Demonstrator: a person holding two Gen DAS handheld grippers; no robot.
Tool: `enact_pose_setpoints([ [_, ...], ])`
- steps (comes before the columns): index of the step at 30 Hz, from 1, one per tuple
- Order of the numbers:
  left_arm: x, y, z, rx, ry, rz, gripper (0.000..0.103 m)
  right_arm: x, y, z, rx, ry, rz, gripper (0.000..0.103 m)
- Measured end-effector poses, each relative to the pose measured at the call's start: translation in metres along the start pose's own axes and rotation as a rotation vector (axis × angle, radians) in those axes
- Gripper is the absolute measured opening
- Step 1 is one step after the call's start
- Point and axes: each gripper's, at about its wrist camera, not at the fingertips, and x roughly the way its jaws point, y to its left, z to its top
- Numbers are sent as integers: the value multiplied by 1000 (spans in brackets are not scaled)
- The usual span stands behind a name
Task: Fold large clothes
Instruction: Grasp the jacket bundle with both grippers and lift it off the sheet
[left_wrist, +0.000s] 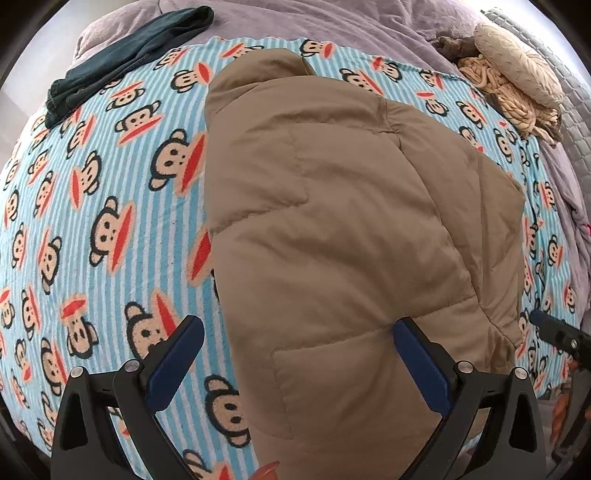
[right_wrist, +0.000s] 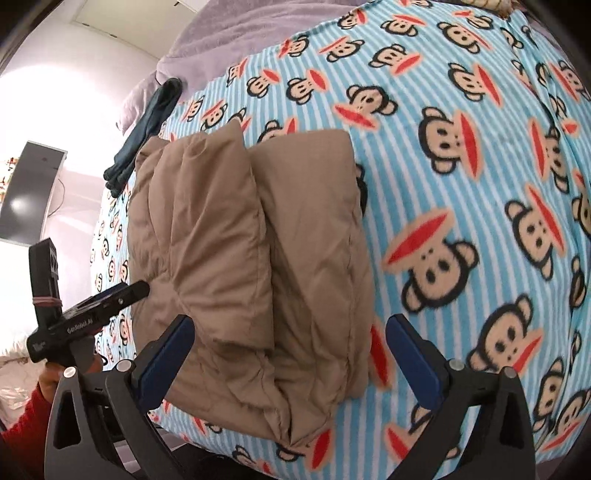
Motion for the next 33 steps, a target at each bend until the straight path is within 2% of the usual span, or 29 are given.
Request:
enact_pose_setpoints([
  [2,-2,9,2,-11,-11,-56,103,8,-6,4,-1,22,5,103],
  [5,-2,35,5,-74,-15,-220,103,15,-20,14,-4,59,37,103],
  [7,10,58,9,-128,27,-334,103,23,-26,21,1,92,73,103],
  [10,29,81,9,-192,74,-412,103,34,-31,31,9,130,118,103],
  [13,39,89,8,-211,87,-489,103,43,-29,39,-11,146,148,103],
  [19,63,82,11,-186,100,-565,103,83,-41,47,23,234,215,103],
  [21,71,80,13,-179,103,-583,103,96,-43,50,25,255,261,103],
  [24,86,79,17,-186,111,-625,103,119,-48,56,58,294,382,103],
  [27,98,80,20,-207,122,-676,103,135,-46,63,65,305,445,103],
  [29,105,79,21,-230,129,-696,103,141,-43,66,69,307,463,103],
  [33,104,70,21,-246,114,-686,101,146,-36,66,98,312,442,103],
])
